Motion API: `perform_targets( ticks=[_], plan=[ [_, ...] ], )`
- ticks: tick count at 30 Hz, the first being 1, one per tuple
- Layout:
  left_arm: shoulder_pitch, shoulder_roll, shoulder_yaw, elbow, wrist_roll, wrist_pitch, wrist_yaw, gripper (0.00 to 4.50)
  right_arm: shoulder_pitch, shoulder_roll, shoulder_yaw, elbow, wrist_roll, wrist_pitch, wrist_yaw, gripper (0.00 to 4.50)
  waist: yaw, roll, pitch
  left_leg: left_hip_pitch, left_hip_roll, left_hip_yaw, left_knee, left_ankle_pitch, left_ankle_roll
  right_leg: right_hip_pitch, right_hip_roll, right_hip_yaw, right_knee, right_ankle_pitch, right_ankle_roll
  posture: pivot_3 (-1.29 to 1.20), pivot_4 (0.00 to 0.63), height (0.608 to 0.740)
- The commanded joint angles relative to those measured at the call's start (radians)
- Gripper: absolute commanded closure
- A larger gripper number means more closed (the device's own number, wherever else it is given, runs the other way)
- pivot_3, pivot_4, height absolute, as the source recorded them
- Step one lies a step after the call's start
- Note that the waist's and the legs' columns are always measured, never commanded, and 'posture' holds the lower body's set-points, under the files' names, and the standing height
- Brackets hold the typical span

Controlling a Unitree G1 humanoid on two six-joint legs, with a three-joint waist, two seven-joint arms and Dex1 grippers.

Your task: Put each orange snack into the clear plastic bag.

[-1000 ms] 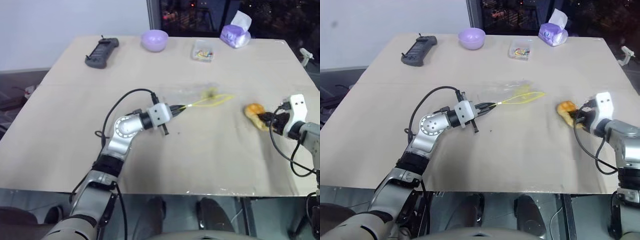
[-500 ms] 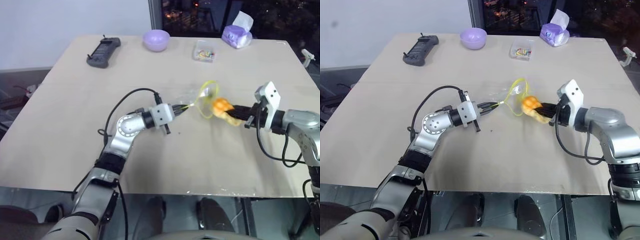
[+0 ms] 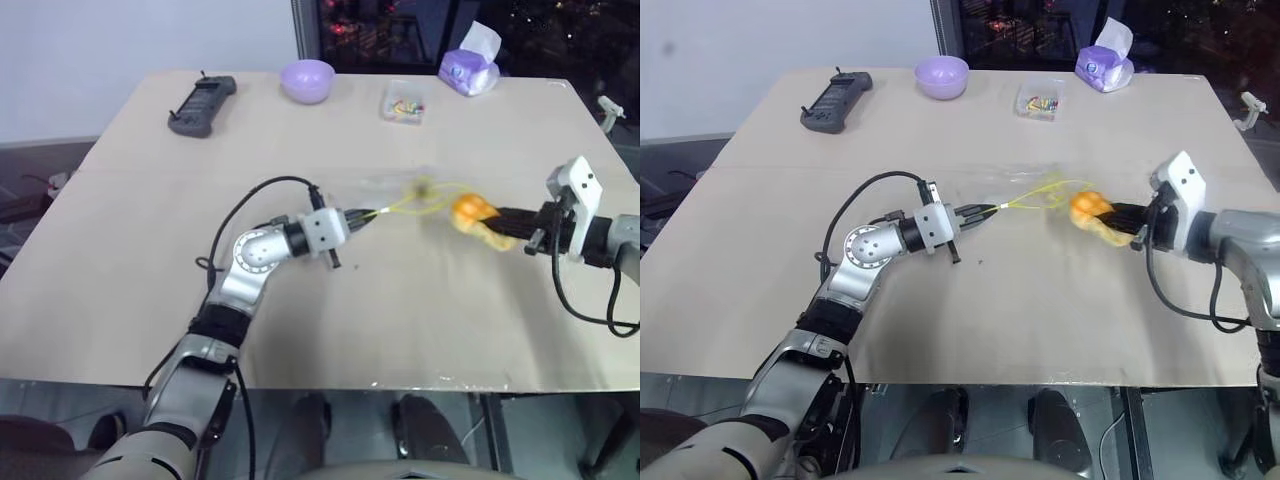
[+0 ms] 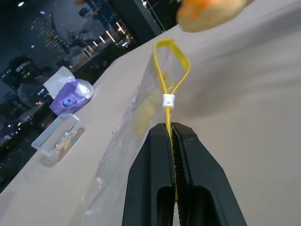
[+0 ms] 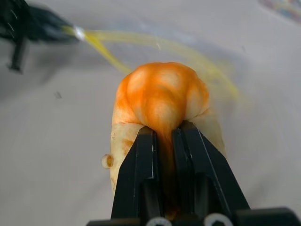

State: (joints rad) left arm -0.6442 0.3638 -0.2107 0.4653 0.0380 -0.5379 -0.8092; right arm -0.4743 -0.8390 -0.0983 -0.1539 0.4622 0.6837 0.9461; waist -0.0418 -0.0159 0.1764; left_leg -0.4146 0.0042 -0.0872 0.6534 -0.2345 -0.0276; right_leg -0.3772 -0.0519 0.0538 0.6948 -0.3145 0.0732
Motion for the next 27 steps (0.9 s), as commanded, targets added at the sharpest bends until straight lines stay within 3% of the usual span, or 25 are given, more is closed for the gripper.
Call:
perform_targets(
  ticks=[1,11,20,27],
  plan=[
    [-0.026,-0.004,-0.007,-0.003,-0.001,-0.033,-0.004,4.50,-0.039,0.014,0.036,-0.001,-0.009,0.010,-0.006,4.42,0.002,0.000,0.000,0.000,0.000,0.000,0.000,0.000,0.000,0.000,0.000,0.000,0.000,0.000,0.000,0.00,0.150,0.740],
    [-0.023,-0.004,-0.007,-0.010,-0.010,-0.037,-0.013,4.50,-0.092,0.064,0.110,0.099,-0.056,-0.007,-0.006,4.42,0.004,0.000,0.000,-0.001,-0.001,-0.001,0.000,0.000,0.000,0.000,-0.001,-0.001,-0.001,0.000,0.000,0.00,0.150,0.740],
    [-0.035,0.011,-0.041,-0.007,-0.022,-0.104,-0.091,4.50,-0.239,0.180,0.121,0.209,-0.055,0.127,-0.077,4.42,-0.001,0.000,0.000,-0.001,-0.001,0.000,0.000,0.000,0.000,-0.001,-0.001,0.000,0.000,0.000,0.000,0.00,0.150,0.740],
    [-0.081,0.008,-0.050,0.066,-0.016,-0.168,-0.134,4.50,-0.269,0.185,0.229,0.230,-0.130,0.177,-0.078,4.42,0.003,0.000,0.000,-0.001,-0.001,-0.001,0.000,0.000,0.000,-0.001,-0.001,-0.001,-0.001,0.000,0.000,0.00,0.150,0.740]
  ],
)
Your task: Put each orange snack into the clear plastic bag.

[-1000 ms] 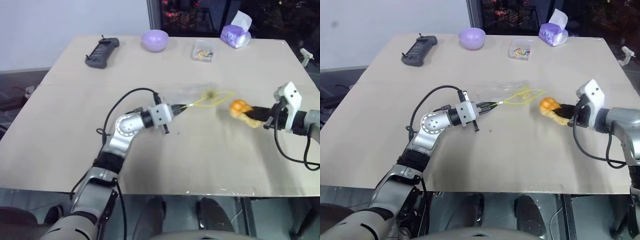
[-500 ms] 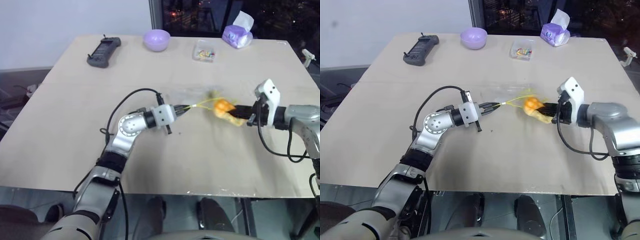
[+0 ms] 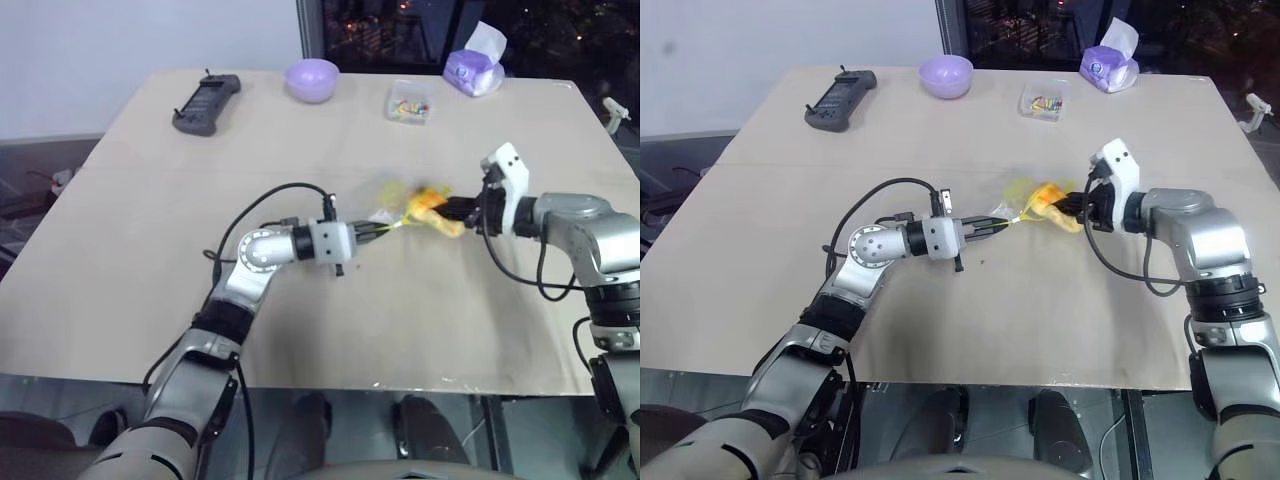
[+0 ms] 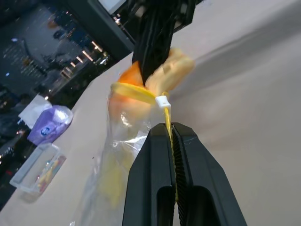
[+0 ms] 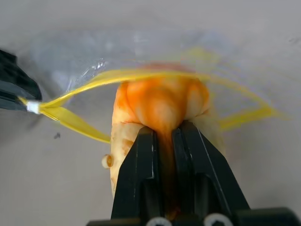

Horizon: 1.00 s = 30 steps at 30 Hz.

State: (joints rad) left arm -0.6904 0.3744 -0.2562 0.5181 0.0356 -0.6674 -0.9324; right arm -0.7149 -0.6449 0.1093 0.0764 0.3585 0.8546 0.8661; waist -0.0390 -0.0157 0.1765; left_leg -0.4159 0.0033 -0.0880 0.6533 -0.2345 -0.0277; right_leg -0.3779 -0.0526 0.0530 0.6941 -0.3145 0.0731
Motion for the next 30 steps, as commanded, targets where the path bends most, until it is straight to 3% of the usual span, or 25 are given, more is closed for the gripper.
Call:
perform_targets(
  ticks=[1,5,16,18,21,22,23,30],
  plan=[
    [-0.042,-0.004,-0.005,0.022,-0.015,-0.044,-0.015,4.50,-0.031,-0.020,0.049,-0.004,-0.048,-0.011,0.012,4.42,-0.001,0.000,0.000,0.000,0.000,0.000,0.000,0.000,0.000,0.000,0.000,0.000,0.000,0.000,0.000,0.00,0.150,0.740],
    [-0.060,-0.012,-0.007,0.056,-0.018,-0.069,-0.031,4.50,-0.042,-0.014,0.072,-0.045,-0.042,-0.023,0.049,4.42,-0.004,0.000,0.000,0.000,0.000,0.000,0.000,0.000,0.000,0.000,0.000,0.000,0.000,0.000,0.000,0.00,0.150,0.740],
    [-0.059,-0.027,-0.014,0.064,-0.024,-0.084,-0.034,4.50,-0.144,0.147,-0.067,0.103,-0.025,0.084,-0.173,4.42,0.000,0.000,0.000,0.000,0.000,0.000,0.000,0.000,0.000,-0.001,0.000,0.000,0.000,0.000,0.000,0.00,0.150,0.740],
    [-0.055,-0.027,-0.014,0.058,-0.026,-0.083,-0.036,4.50,-0.138,0.147,-0.058,0.088,-0.023,0.090,-0.174,3.57,-0.002,0.001,0.000,0.000,0.000,0.000,0.000,0.000,0.000,-0.001,0.000,0.000,0.001,0.000,0.000,0.00,0.150,0.740],
    [-0.057,-0.028,-0.013,0.062,-0.027,-0.082,-0.036,4.50,-0.121,0.134,-0.045,0.057,-0.013,0.098,-0.156,2.69,-0.004,0.001,0.000,0.000,0.000,0.000,0.000,0.000,0.000,-0.001,0.000,0.000,0.001,0.000,0.000,0.00,0.150,0.740],
    [-0.059,-0.029,-0.013,0.063,-0.027,-0.082,-0.036,4.50,-0.119,0.130,-0.044,0.052,-0.011,0.099,-0.152,2.04,-0.004,0.001,0.000,0.000,0.000,0.000,0.000,0.000,0.000,-0.001,0.000,0.000,0.001,0.000,0.000,0.00,0.150,0.740],
    [-0.061,-0.030,-0.012,0.067,-0.027,-0.081,-0.035,4.50,-0.110,0.111,-0.045,0.041,-0.006,0.094,-0.131,1.72,-0.004,0.001,0.000,0.000,0.000,0.000,0.000,0.000,0.000,-0.001,0.000,0.000,0.001,0.000,0.000,0.00,0.150,0.740],
    [-0.056,-0.032,-0.009,0.060,-0.031,-0.065,-0.030,4.50,-0.004,-0.089,-0.081,-0.045,0.051,0.029,0.075,1.72,-0.001,0.001,0.001,-0.001,0.000,0.000,0.000,0.000,0.000,-0.001,0.000,0.000,0.000,0.000,0.000,0.00,0.150,0.740]
  ],
)
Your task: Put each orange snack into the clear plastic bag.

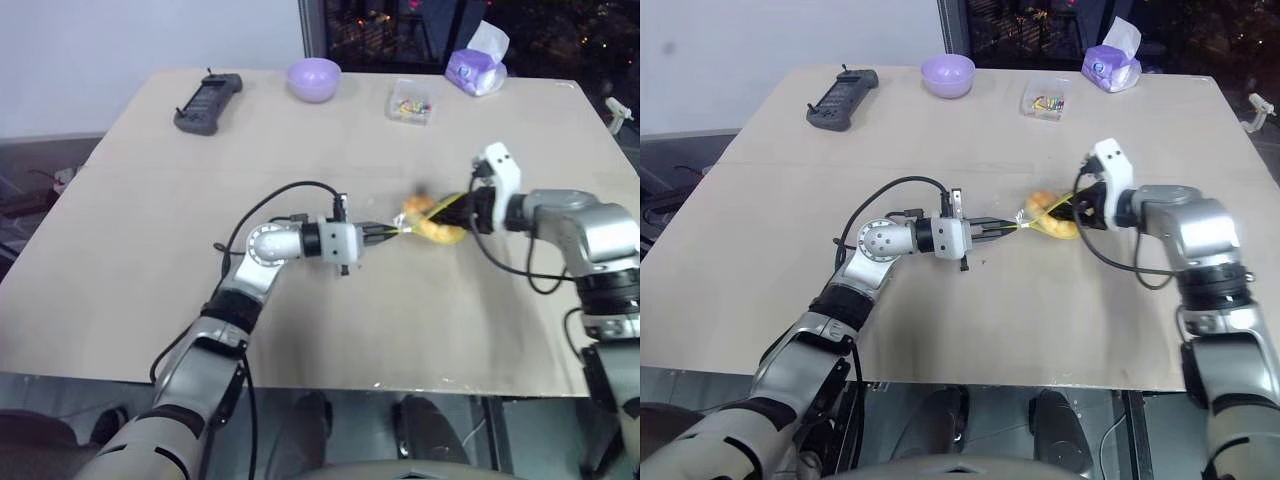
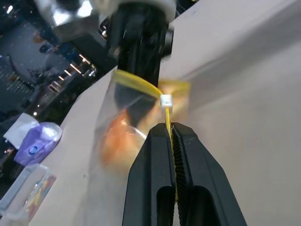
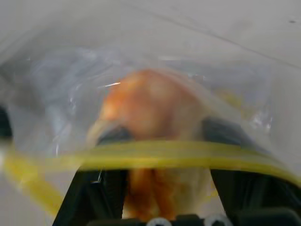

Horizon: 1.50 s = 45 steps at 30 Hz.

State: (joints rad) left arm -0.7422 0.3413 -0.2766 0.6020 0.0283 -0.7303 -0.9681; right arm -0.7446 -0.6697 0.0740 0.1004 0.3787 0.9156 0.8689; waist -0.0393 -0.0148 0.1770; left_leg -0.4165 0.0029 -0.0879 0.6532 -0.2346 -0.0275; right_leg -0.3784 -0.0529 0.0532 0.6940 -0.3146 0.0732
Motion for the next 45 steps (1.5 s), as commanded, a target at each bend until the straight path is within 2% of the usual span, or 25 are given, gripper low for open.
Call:
perform_targets(
  ticks=[1,6,10,14,16,19,23,31,39,42,45],
  plan=[
    [-0.003,0.001,0.012,-0.025,-0.024,-0.001,0.006,4.50,0.037,-0.084,-0.056,-0.079,0.039,-0.038,0.089,1.72,-0.002,0.000,0.000,0.000,0.000,0.000,0.000,0.000,0.000,0.000,0.000,0.000,0.000,0.000,0.000,0.00,0.150,0.740],
    [-0.002,-0.003,0.012,-0.020,-0.021,0.003,0.012,4.50,0.070,-0.110,-0.094,-0.084,0.059,-0.046,0.090,1.72,-0.006,0.000,0.000,0.001,0.001,0.001,0.000,0.000,0.000,0.000,0.000,0.000,0.001,0.000,0.000,0.00,0.150,0.740],
    [-0.001,-0.005,0.012,-0.023,-0.024,0.004,0.012,4.50,0.165,-0.148,-0.169,-0.167,0.118,-0.084,0.156,1.72,0.002,0.000,0.000,0.000,0.001,0.000,0.000,0.000,0.000,0.000,0.001,0.000,0.000,0.000,0.000,0.00,0.150,0.740],
    [0.005,-0.005,0.009,-0.032,-0.027,0.006,0.010,4.50,0.193,-0.193,-0.160,-0.073,-0.022,-0.295,0.098,1.72,0.003,0.000,0.000,0.000,-0.001,0.001,0.001,0.000,0.000,0.000,-0.001,0.000,0.000,0.000,0.000,0.00,0.150,0.740],
    [0.006,-0.006,0.008,-0.035,-0.029,0.008,0.009,4.50,0.230,-0.262,-0.117,-0.050,-0.095,-0.394,0.139,1.72,0.005,0.000,0.000,0.000,-0.001,0.001,0.001,0.000,0.000,0.000,-0.001,0.000,0.000,0.000,0.000,0.00,0.150,0.740],
    [0.005,-0.005,0.008,-0.035,-0.031,0.009,0.006,4.50,0.245,-0.313,-0.152,-0.088,-0.054,-0.424,0.222,1.72,-0.001,0.000,0.000,0.000,0.000,0.000,0.000,0.000,0.000,0.000,0.000,0.000,0.000,0.000,0.000,0.00,0.150,0.740],
    [0.003,-0.006,0.008,-0.032,-0.032,0.010,0.004,4.50,0.247,-0.348,-0.032,-0.021,-0.281,-0.626,0.148,1.72,-0.008,0.000,0.000,0.002,0.000,0.003,0.000,0.000,0.000,0.000,0.000,0.002,0.001,0.000,0.000,0.00,0.150,0.740],
    [0.009,-0.004,0.011,-0.040,-0.028,0.014,0.012,4.50,0.277,-0.246,0.060,-0.055,-0.386,-0.722,0.100,1.72,-0.002,0.000,0.000,0.001,0.000,0.002,0.000,0.000,0.000,0.000,0.000,0.002,0.000,0.000,0.000,0.00,0.150,0.740],
    [0.018,-0.002,0.012,-0.048,-0.028,0.018,0.020,4.50,0.248,-0.145,0.048,-0.021,-0.416,-0.726,0.021,1.72,-0.001,0.000,0.000,0.001,0.000,0.001,0.000,0.000,0.000,0.000,0.000,0.001,0.000,0.000,0.000,0.00,0.150,0.740],
    [0.019,-0.001,0.012,-0.048,-0.028,0.019,0.021,4.50,0.254,-0.132,0.040,-0.024,-0.407,-0.726,0.019,2.56,-0.001,0.000,0.000,0.001,0.000,0.001,0.000,0.000,0.000,0.000,0.000,0.001,0.000,0.000,0.000,0.00,0.150,0.740],
    [0.020,-0.001,0.011,-0.052,-0.030,0.019,0.020,4.50,0.258,-0.126,0.039,-0.024,-0.411,-0.725,0.013,3.96,-0.001,0.000,0.000,0.001,0.000,0.001,0.000,0.000,0.000,0.000,0.000,0.001,0.000,0.000,0.000,0.00,0.150,0.740]
  ],
)
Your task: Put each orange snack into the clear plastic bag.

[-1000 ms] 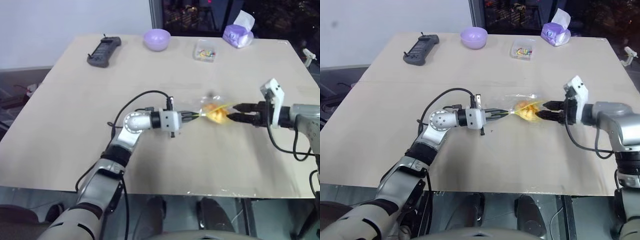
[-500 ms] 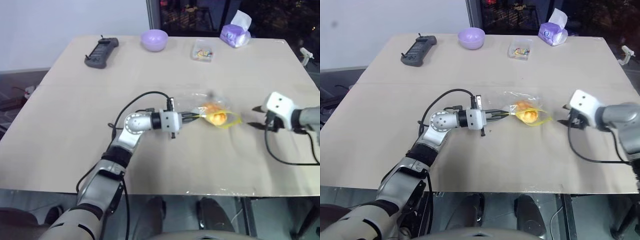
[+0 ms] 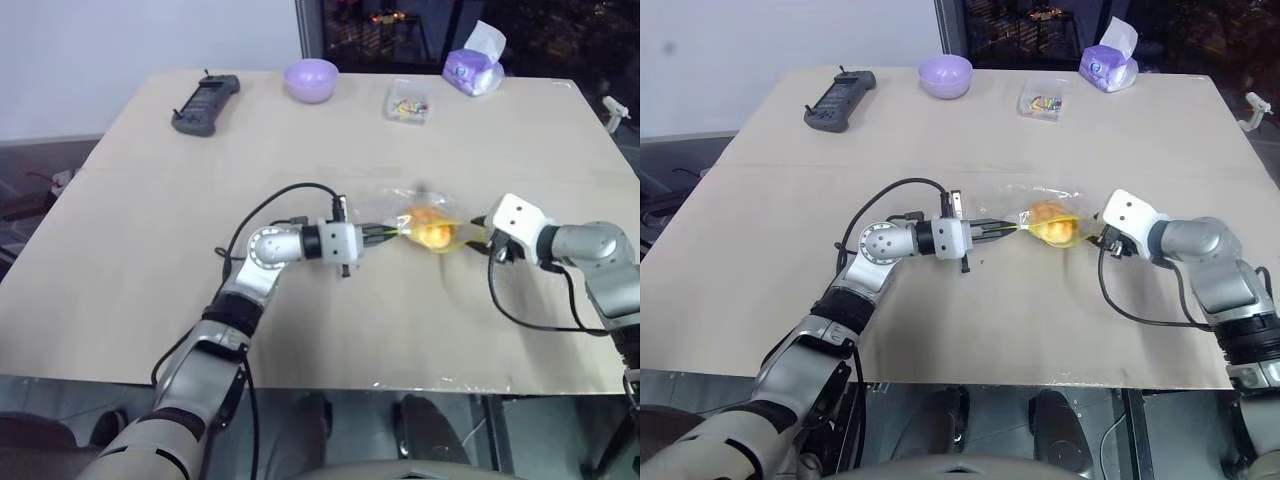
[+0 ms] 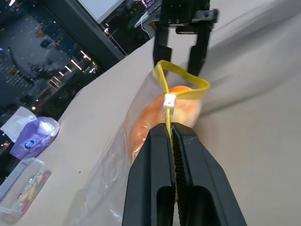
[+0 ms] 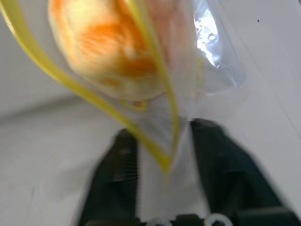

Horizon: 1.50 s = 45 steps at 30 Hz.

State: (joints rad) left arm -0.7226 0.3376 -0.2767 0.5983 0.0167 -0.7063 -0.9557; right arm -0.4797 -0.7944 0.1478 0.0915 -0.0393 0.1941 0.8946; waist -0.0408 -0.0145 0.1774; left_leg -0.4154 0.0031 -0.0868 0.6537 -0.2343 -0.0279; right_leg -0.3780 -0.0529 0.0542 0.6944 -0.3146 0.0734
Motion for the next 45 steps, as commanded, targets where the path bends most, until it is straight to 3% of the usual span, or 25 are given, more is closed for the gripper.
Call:
perform_targets(
  ticks=[1,9,18,24,27,30,31,39,45],
  plan=[
    [0.000,0.003,0.011,-0.049,-0.019,-0.004,0.007,4.50,-0.005,0.000,-0.035,-0.014,0.006,0.000,-0.014,4.44,0.000,0.000,0.000,0.000,0.000,0.000,0.000,0.000,0.000,0.000,0.000,0.000,0.000,0.000,0.000,0.00,0.150,0.740],
    [-0.026,0.008,0.032,-0.023,-0.016,0.002,0.027,4.50,-0.019,-0.033,-0.048,0.022,-0.034,-0.009,-0.046,4.44,0.000,0.000,0.000,0.000,0.000,0.000,0.000,0.000,0.000,0.000,0.000,0.000,0.000,0.000,0.000,0.00,0.150,0.740],
    [-0.238,0.024,0.130,0.120,-0.018,0.015,0.180,4.50,-0.176,-0.135,-0.100,0.019,-0.032,-0.042,-0.030,4.44,-0.001,0.000,0.000,0.000,0.000,0.000,0.000,0.000,0.000,0.000,0.000,0.000,0.000,0.000,0.000,0.00,0.150,0.740],
    [-0.248,0.016,0.126,0.137,-0.017,0.002,0.188,4.50,-0.218,-0.136,-0.096,-0.054,0.007,-0.004,0.007,4.44,-0.001,0.000,0.000,-0.001,0.000,0.000,-0.001,0.000,-0.001,0.000,0.000,0.000,-0.002,0.000,0.000,0.00,0.150,0.740],
    [-0.207,0.007,0.109,0.119,-0.019,0.000,0.169,4.50,-0.183,-0.138,-0.084,-0.100,0.025,0.026,0.045,3.62,0.000,0.000,0.000,-0.001,0.000,0.000,-0.001,0.000,0.000,0.000,0.000,0.000,-0.001,0.000,0.000,0.00,0.150,0.740],
    [-0.181,0.000,0.106,0.096,-0.028,0.011,0.156,4.50,-0.171,-0.134,-0.086,-0.139,0.029,0.053,0.054,2.23,0.000,0.000,0.000,-0.001,0.000,0.000,-0.001,0.000,0.000,0.000,0.000,0.000,-0.001,0.000,0.000,0.00,0.150,0.740],
    [-0.167,-0.003,0.102,0.081,-0.033,0.017,0.147,4.50,-0.165,-0.141,-0.083,-0.170,0.043,0.077,0.081,1.95,0.000,0.000,0.000,-0.001,0.000,0.000,0.000,0.000,0.000,0.000,0.000,0.000,-0.001,0.000,0.000,0.00,0.150,0.740],
    [-0.142,-0.015,0.100,0.021,-0.042,0.044,0.122,4.50,-0.269,-0.043,-0.074,-0.312,0.175,0.206,0.111,1.95,-0.001,0.000,0.000,0.000,0.000,0.000,0.000,0.000,0.000,0.000,0.000,0.000,0.000,0.000,0.000,0.00,0.150,0.740],
    [-0.144,-0.017,0.101,0.010,-0.043,0.050,0.115,4.50,-0.329,0.055,0.009,-0.292,0.147,0.201,0.094,1.95,0.000,0.000,0.000,-0.001,0.000,-0.001,0.000,0.000,0.000,0.000,0.000,-0.001,0.000,0.000,0.000,0.00,0.150,0.740]
  ],
)
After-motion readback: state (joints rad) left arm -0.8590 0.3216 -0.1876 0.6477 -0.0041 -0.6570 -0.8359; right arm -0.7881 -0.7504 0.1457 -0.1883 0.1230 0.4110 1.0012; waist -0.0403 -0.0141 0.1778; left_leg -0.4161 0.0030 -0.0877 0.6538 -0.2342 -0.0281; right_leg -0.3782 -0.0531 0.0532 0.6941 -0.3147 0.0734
